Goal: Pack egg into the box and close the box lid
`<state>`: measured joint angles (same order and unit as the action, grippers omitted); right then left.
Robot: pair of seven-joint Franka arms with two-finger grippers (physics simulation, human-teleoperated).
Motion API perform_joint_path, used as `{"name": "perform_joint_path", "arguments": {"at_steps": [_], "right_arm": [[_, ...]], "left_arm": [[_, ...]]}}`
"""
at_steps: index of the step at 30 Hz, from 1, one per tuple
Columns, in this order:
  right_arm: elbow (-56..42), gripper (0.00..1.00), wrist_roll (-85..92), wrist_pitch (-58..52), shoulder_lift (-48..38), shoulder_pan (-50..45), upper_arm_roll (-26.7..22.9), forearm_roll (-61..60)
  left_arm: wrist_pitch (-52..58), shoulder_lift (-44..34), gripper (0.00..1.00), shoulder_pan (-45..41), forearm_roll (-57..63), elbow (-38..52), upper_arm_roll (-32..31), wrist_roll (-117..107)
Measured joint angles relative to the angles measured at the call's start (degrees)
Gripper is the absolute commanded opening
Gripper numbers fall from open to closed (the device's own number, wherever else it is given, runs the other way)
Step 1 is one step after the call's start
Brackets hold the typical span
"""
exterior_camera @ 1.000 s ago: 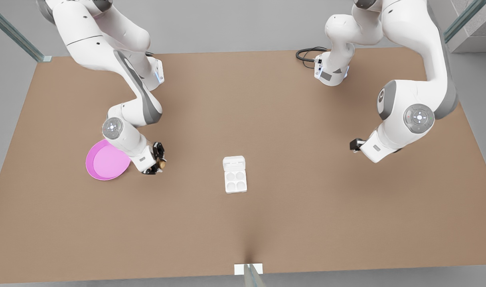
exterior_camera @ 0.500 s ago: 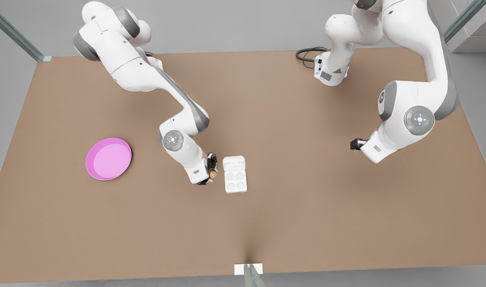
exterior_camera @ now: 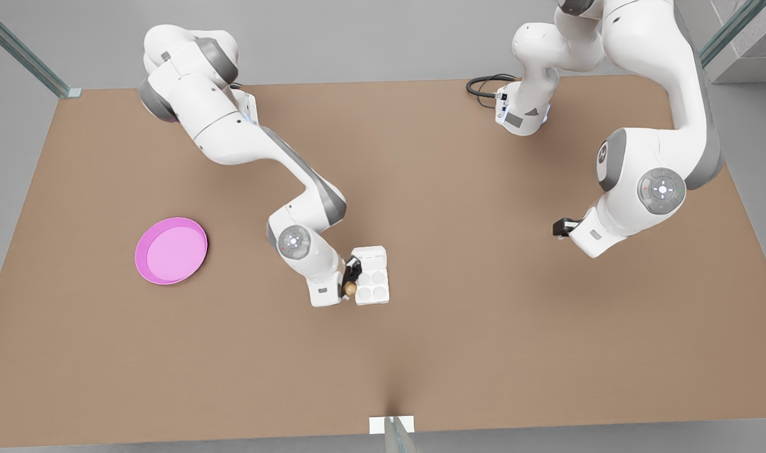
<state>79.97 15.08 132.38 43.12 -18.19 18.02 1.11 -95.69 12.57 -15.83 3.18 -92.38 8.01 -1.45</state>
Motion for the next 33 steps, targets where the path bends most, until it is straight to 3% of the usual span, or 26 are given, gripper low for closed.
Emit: {"name": "perform_joint_path", "arguments": {"at_steps": [16, 18, 19, 20, 21, 27, 30, 31, 32, 33], "right_arm": [[-5.84, 0.43, -32.51, -1.41, 6.16, -5.25, -0.03, -0.42], [-6.09, 0.56, -36.61, -1.47, 6.56, -5.58, -0.01, -0.25], [-6.10, 0.70, -38.58, -1.54, 6.63, -5.65, -0.01, -0.06], [-6.11, 0.71, -40.43, -1.59, 6.67, -5.65, -0.01, 0.12], [-6.11, 1.00, -42.17, -1.74, 6.65, -5.66, -0.12, 0.33], [-8.89, 1.00, -48.68, -2.98, 4.61, -4.08, -0.60, 0.95], [-10.61, 1.00, -44.12, -6.01, -8.75, 6.67, -0.62, 0.80], [-9.93, 1.00, -42.12, -10.32, -15.62, 9.44, -4.08, 0.73], [-5.95, 1.00, -40.28, -15.11, -22.47, 11.41, -8.43, 0.61], [0.34, 1.00, -38.60, -19.57, -28.68, 14.05, -11.08, 0.49]], "left_arm": [[-0.27, 0.36, 1.00, -0.18, -0.06, -0.01, -0.02, -0.19], [-0.33, 0.40, 1.00, -0.25, -0.06, 0.01, -0.03, -0.21], [-0.35, 0.41, 1.00, -0.28, -0.06, 0.01, -0.02, -0.22], [-0.37, 0.41, 1.00, -0.32, -0.05, 0.03, -0.02, -0.23], [-0.38, 0.41, 1.00, -0.46, -0.05, 0.04, -0.02, -0.23], [-0.43, 0.41, 1.00, -0.88, -0.04, 0.07, -0.02, -0.27], [0.12, 0.97, 1.00, -1.71, -0.03, 0.10, 0.02, -0.39], [2.06, 1.42, 0.65, -4.80, -0.05, 0.81, 0.07, -1.06], [4.70, 2.46, 0.21, -10.97, -0.61, 1.90, -0.03, -2.26], [6.99, 5.02, 0.21, -18.57, -2.98, 3.44, -0.16, -4.11]]}}
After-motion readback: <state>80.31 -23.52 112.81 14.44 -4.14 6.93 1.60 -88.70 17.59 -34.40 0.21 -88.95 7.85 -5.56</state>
